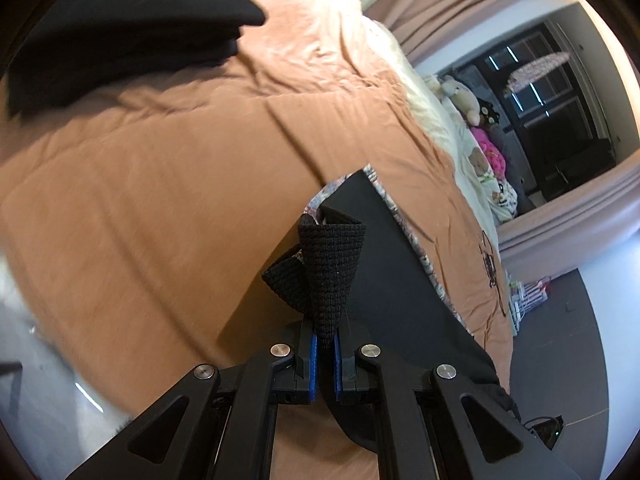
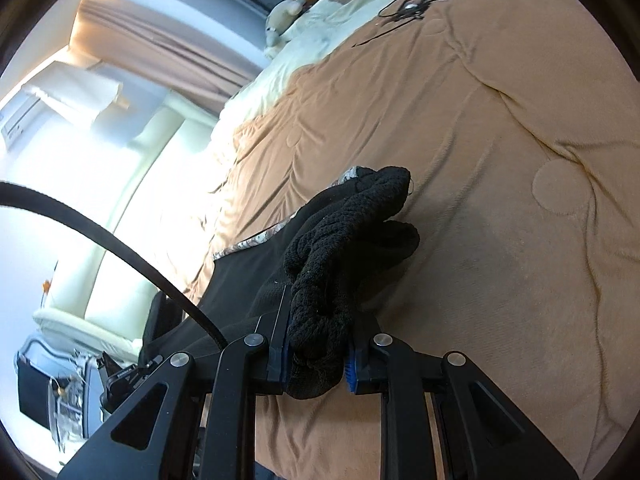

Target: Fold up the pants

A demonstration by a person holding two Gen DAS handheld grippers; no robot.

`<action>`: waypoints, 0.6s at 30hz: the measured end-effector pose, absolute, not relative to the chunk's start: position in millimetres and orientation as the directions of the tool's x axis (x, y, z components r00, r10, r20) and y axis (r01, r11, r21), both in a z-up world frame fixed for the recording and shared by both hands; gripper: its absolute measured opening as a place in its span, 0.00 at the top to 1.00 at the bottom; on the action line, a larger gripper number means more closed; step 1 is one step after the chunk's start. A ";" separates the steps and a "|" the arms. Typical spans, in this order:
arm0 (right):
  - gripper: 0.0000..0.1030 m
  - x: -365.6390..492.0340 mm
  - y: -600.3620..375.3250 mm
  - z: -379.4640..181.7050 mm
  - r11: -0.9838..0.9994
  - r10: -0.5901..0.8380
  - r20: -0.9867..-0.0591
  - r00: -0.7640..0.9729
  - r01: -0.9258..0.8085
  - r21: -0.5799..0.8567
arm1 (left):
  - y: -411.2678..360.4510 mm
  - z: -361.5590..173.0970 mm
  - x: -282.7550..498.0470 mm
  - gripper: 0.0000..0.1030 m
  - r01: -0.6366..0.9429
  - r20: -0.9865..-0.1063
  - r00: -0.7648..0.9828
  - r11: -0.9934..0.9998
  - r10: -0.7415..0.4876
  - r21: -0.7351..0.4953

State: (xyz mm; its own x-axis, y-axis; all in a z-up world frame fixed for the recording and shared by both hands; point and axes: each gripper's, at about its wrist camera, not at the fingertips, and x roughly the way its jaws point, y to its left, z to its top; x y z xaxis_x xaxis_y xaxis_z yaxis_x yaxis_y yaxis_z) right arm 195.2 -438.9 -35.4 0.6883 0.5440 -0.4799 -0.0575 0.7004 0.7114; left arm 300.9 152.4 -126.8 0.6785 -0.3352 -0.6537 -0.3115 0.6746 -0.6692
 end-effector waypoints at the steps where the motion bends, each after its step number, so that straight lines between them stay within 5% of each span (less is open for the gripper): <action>1: 0.83 196.6 -438.9 -34.9 0.704 0.544 -0.482 0.686 -0.060 0.708 | 153.0 -128.3 295.0 0.94 -0.311 -0.653 0.679 0.675 -0.335 -0.669; 10: 0.83 199.9 -448.9 -39.4 0.716 0.537 -0.492 0.686 -0.062 0.695 | 141.8 -132.8 262.9 0.94 -0.308 -0.645 0.675 0.657 -0.358 -0.688; 13: 0.82 200.8 -443.7 -43.0 0.760 0.498 -0.538 0.681 -0.043 0.649 | 138.0 -142.5 263.4 0.87 -0.292 -0.651 0.654 0.666 -0.384 -0.686; 15: 0.71 198.6 -433.2 -41.9 0.821 0.431 -0.592 0.682 -0.023 0.571 | 139.7 -155.1 263.8 0.65 -0.307 -0.670 0.629 0.666 -0.394 -0.680; 16: 0.57 195.0 -427.4 -42.4 0.849 0.388 -0.614 0.687 -0.009 0.528 | 142.2 -159.7 262.1 0.52 -0.314 -0.670 0.629 0.660 -0.394 -0.683; 18: 0.32 186.3 -421.6 -42.7 0.863 0.360 -0.615 0.701 0.001 0.506 | 149.6 -168.6 257.3 0.44 -0.324 -0.659 0.641 0.640 -0.393 -0.697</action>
State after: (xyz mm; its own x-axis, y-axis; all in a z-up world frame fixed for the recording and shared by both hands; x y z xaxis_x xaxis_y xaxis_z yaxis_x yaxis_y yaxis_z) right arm 186.3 -421.6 -42.7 0.7012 0.3599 -0.6154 0.0008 0.8628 0.5055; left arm 257.3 149.6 -168.6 0.6409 -0.3931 -0.6593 -0.3243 0.6397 -0.6968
